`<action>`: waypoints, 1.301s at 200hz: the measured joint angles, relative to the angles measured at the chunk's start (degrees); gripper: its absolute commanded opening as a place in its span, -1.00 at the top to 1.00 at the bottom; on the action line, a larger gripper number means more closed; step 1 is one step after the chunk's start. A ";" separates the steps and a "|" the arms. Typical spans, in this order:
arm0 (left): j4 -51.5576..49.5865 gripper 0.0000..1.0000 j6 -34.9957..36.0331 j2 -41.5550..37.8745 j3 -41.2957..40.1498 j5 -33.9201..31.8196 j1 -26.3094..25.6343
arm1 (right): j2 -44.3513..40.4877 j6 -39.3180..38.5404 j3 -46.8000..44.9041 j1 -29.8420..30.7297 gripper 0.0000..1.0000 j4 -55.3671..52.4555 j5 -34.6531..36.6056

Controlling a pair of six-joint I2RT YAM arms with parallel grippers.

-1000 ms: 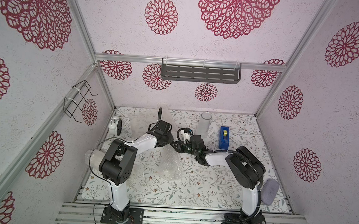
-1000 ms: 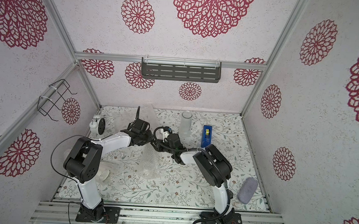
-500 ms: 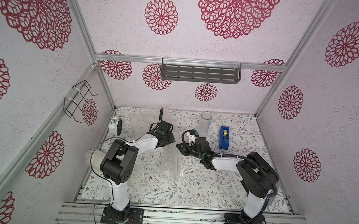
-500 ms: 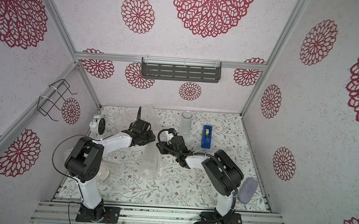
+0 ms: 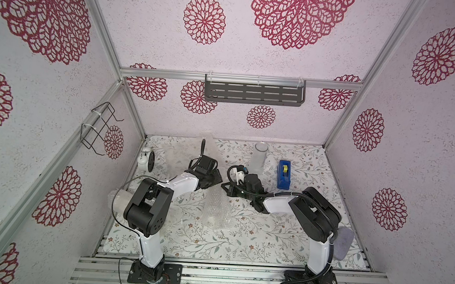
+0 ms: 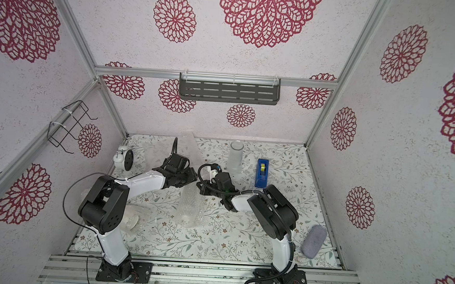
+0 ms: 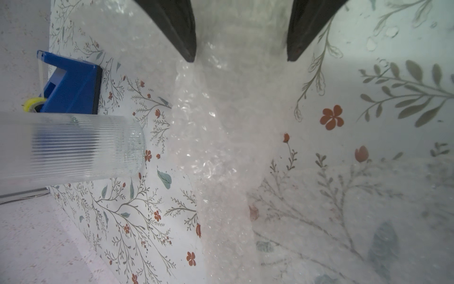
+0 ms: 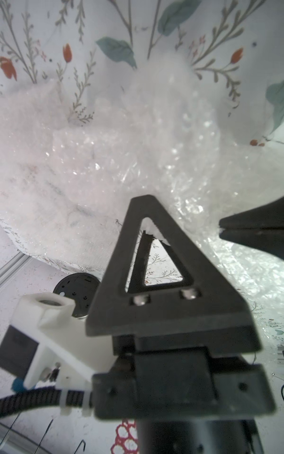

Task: Wrap vases in bubble wrap
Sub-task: Wrap the vase in bubble wrap.

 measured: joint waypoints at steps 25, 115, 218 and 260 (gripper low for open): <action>0.79 -0.53 -0.59 -1.36 -2.23 1.25 0.09 | 1.29 0.48 0.87 -0.02 0.93 1.60 -0.92; 5.16 -0.97 -1.53 -6.14 -7.41 4.94 0.37 | 2.47 0.48 1.40 0.00 0.93 3.58 -1.29; 1.20 -0.47 0.57 0.87 -0.79 4.09 1.38 | 2.56 0.44 1.99 0.00 0.93 2.67 -1.40; -0.74 -0.18 2.38 1.05 0.92 1.75 1.42 | 2.75 0.39 3.28 0.00 0.78 1.40 -1.29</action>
